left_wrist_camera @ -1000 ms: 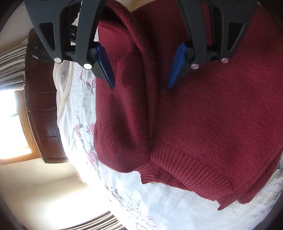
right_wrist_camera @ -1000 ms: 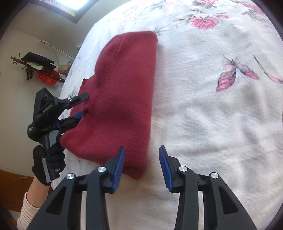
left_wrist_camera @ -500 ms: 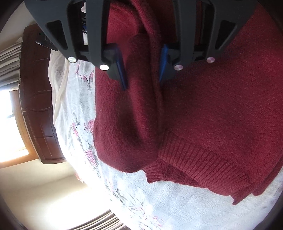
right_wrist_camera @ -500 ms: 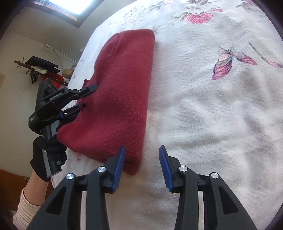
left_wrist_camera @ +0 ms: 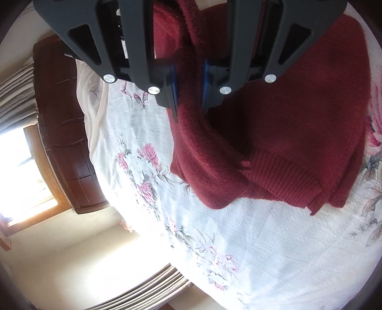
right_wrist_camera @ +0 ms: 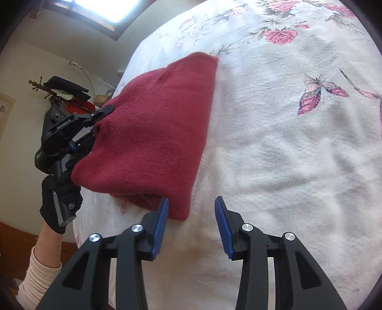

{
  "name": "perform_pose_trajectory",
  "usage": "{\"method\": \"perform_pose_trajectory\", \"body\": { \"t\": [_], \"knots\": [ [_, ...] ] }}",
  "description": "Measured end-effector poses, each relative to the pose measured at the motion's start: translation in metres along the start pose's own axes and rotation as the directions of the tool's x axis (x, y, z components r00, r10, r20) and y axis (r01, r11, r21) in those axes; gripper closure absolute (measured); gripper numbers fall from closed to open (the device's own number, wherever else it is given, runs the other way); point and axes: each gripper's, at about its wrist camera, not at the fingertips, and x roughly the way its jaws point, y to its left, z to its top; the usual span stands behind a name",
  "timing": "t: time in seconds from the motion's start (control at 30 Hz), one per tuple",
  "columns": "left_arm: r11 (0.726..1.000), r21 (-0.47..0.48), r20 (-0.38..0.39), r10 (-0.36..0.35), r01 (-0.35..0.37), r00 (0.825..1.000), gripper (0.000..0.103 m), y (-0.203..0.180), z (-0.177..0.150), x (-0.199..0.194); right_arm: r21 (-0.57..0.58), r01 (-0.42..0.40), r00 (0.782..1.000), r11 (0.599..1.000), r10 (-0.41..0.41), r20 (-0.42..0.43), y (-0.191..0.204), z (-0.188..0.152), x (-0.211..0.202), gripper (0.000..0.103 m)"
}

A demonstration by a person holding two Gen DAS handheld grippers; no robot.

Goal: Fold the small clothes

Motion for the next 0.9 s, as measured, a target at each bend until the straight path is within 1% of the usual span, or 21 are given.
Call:
{"method": "perform_pose_trajectory", "body": {
  "t": [0.1,0.2,0.3,0.37,0.47,0.57,0.67,0.73,0.8,0.87,0.9],
  "knots": [
    [0.999,0.011,0.013,0.030,-0.030,0.999,0.089,0.018,0.009,-0.028,-0.008,-0.016,1.000,1.000,0.016,-0.004,0.006,0.002,0.003,0.062],
    [0.998,0.000,0.031,0.063,-0.063,0.998,0.089,0.043,0.018,-0.053,-0.022,-0.027,1.000,0.999,0.026,-0.016,0.015,0.001,0.010,0.061],
    [0.995,-0.026,0.038,0.098,-0.097,0.994,0.089,0.078,0.021,-0.076,-0.032,-0.052,0.998,0.998,0.051,-0.032,0.023,0.000,0.019,0.060],
    [0.991,-0.037,0.020,0.132,-0.131,0.991,0.089,0.096,0.020,-0.077,-0.042,-0.066,0.997,0.997,0.064,-0.043,0.029,-0.001,0.025,0.060],
    [0.983,-0.053,-0.011,0.175,-0.175,0.985,0.089,0.122,0.013,-0.068,-0.052,-0.075,0.996,0.996,0.072,-0.060,0.042,-0.001,0.036,0.059],
    [0.977,-0.082,-0.030,0.195,-0.196,0.980,0.088,0.139,0.006,-0.055,-0.056,-0.083,0.994,0.995,0.079,-0.082,0.051,-0.002,0.048,0.059],
    [0.975,-0.098,-0.027,0.199,-0.201,0.980,0.084,0.143,0.001,-0.054,-0.059,-0.085,0.992,0.995,0.079,-0.098,0.056,-0.003,0.057,0.057],
    [0.973,-0.110,-0.030,0.201,-0.203,0.979,0.075,0.141,-0.001,-0.065,-0.060,-0.083,0.991,0.995,0.076,-0.107,0.061,-0.002,0.059,0.057],
    [0.977,-0.116,-0.017,0.180,-0.180,0.984,0.070,0.136,-0.008,-0.086,-0.068,-0.089,0.991,0.994,0.082,-0.107,0.064,0.000,0.057,0.056],
    [0.984,-0.096,0.004,0.149,-0.148,0.989,0.067,0.123,-0.022,-0.109,-0.070,-0.102,0.990,0.992,0.094,-0.101,0.070,0.000,0.057,0.052],
    [0.986,-0.079,0.009,0.149,-0.147,0.989,0.063,0.118,-0.031,-0.119,-0.062,-0.110,0.990,0.992,0.104,-0.098,0.071,0.002,0.057,0.047]
  ]
}}
